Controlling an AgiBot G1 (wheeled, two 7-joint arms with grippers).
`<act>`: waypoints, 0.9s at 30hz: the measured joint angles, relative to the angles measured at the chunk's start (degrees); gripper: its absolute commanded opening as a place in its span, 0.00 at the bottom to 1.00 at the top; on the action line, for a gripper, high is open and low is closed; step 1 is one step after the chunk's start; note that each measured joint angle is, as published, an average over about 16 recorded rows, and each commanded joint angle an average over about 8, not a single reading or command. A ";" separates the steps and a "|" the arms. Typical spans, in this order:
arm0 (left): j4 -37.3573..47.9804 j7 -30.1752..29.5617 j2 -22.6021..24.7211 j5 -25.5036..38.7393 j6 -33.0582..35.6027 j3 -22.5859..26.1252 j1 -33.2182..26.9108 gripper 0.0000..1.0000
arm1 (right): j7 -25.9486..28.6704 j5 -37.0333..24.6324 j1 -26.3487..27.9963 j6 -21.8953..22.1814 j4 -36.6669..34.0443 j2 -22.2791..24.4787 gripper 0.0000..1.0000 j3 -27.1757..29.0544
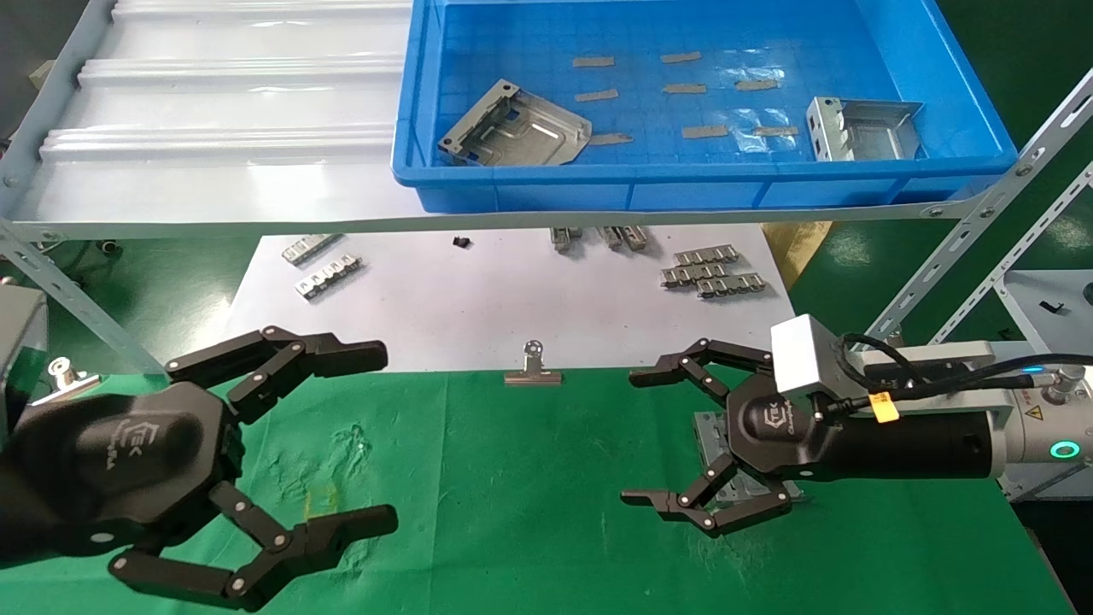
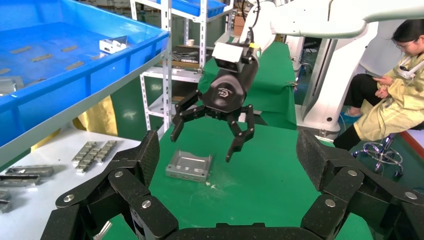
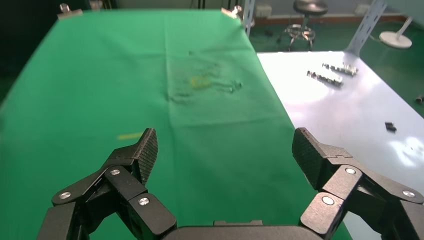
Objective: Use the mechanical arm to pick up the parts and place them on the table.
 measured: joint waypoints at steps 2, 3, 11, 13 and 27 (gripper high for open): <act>0.00 0.00 0.00 0.00 0.00 0.00 0.00 1.00 | 1.52 0.24 -1.49 0.21 2.12 0.62 1.00 2.05; 0.00 0.00 0.00 0.00 0.00 0.00 0.00 1.00 | 2.27 0.36 -2.23 0.32 3.17 0.93 1.00 3.06; 0.00 0.00 0.00 0.00 0.00 0.01 0.00 1.00 | 8.35 1.34 -8.19 1.16 11.66 3.43 1.00 11.25; 0.00 0.00 0.00 -0.01 0.00 0.01 0.00 1.00 | 9.85 1.58 -9.66 1.37 13.76 4.05 1.00 13.28; 0.00 0.01 -0.01 -0.01 -0.01 0.02 -0.01 1.00 | 20.46 3.28 -20.07 2.84 28.58 8.41 1.00 27.58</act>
